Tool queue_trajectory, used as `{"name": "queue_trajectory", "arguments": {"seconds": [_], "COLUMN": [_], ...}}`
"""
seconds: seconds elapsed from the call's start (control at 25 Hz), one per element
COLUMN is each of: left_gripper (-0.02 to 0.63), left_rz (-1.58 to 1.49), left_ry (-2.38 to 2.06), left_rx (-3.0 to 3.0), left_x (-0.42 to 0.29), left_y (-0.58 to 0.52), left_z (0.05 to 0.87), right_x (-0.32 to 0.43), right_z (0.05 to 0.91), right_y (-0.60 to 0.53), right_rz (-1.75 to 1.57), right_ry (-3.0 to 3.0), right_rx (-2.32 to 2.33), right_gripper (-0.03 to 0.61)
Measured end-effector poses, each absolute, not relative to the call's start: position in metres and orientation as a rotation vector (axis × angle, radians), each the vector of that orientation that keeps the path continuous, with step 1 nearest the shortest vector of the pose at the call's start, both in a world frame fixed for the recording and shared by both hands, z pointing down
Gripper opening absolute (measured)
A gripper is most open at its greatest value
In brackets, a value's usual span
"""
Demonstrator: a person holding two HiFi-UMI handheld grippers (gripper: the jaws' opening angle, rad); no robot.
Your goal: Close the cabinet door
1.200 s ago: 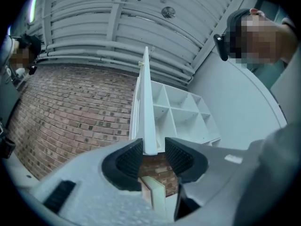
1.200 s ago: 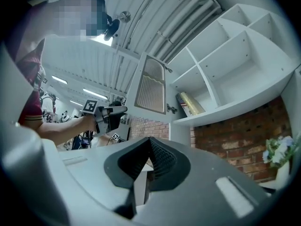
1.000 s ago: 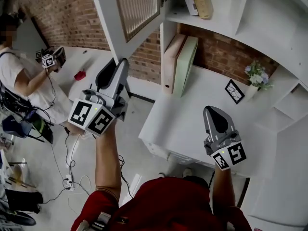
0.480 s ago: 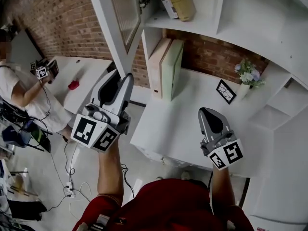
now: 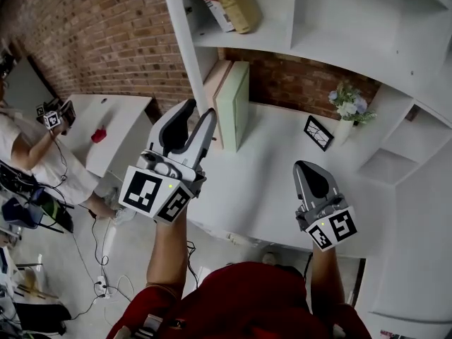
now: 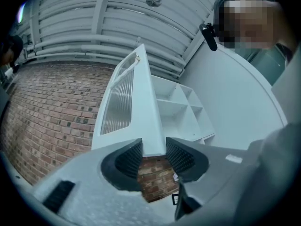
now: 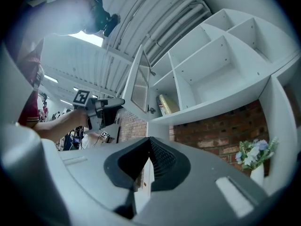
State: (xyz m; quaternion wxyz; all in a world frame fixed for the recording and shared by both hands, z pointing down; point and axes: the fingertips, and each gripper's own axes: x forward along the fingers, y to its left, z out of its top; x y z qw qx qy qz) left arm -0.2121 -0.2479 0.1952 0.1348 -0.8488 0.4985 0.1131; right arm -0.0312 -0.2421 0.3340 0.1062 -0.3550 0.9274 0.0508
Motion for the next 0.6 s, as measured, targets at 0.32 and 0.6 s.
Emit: {"name": "queue_trajectory", "arguments": {"seconds": [0.32, 0.6], "left_gripper": [0.192, 0.175], "left_rz": [0.284, 0.298], "left_ry": [1.451, 1.453], "left_rx": [-2.429, -2.459], "left_x": [-0.161, -0.134], "left_y": [-0.289, -0.316], "left_z": [0.196, 0.198], "right_x": [0.012, 0.041], "right_z": [0.338, 0.344], "right_y": [-0.248, -0.255], "right_rz": [0.144, 0.123], "right_ry": [2.68, 2.652], "right_rx": [-1.125, -1.166], "right_gripper": [0.013, 0.014]}}
